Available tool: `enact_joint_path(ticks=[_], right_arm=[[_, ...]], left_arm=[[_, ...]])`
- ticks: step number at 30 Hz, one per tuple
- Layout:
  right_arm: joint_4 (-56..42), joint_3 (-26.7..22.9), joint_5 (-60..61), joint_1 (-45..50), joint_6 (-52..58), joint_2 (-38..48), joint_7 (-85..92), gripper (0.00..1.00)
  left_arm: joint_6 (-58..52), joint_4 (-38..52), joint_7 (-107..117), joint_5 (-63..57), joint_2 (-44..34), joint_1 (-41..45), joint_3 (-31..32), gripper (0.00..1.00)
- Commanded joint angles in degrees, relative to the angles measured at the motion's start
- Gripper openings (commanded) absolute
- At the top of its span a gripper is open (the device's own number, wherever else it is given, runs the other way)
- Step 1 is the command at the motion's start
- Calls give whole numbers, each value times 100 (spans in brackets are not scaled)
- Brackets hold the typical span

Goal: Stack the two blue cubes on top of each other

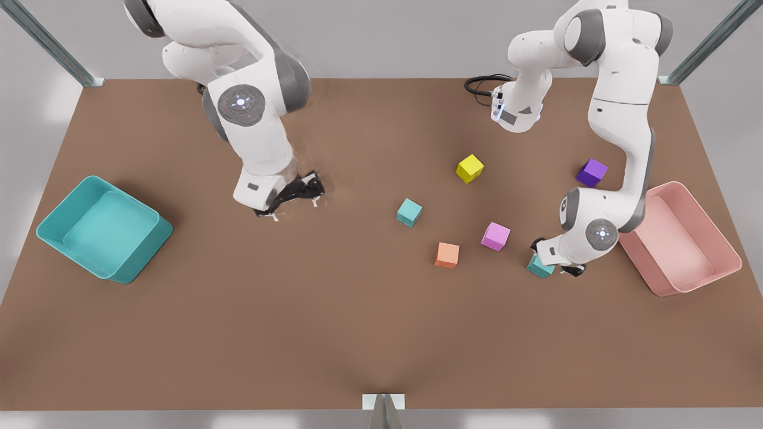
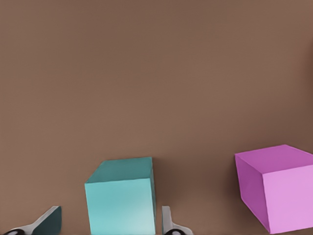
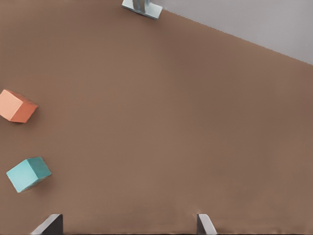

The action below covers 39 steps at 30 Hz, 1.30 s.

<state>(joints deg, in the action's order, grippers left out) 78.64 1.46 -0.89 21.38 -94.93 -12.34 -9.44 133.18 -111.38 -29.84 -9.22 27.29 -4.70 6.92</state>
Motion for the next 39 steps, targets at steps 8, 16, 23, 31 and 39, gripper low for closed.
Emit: enact_joint_path(ticks=[8, 16, 23, 31, 39], right_arm=[[4968, -33, -288, -2208, -807, 2368, 329, 100], [4968, -128, -263, -2534, -983, 2051, 1331, 100], [4379, 47, -298, -2701, -509, 2631, 1155, 100], [3984, 109, -254, -2763, -333, 3036, 1085, 100], [3984, 118, -254, -2754, -263, 3000, 1085, 100]], left_arm=[[270, 2, -242, -45, 391, -31, 2, 100], [191, -42, -233, -45, 479, -93, 2, 79], [-670, 230, 329, 35, 92, -84, 221, 71], [-1672, 995, 3669, -45, -224, 601, 1540, 71], [-1216, 390, 6034, -71, -548, 2166, 1549, 71]])
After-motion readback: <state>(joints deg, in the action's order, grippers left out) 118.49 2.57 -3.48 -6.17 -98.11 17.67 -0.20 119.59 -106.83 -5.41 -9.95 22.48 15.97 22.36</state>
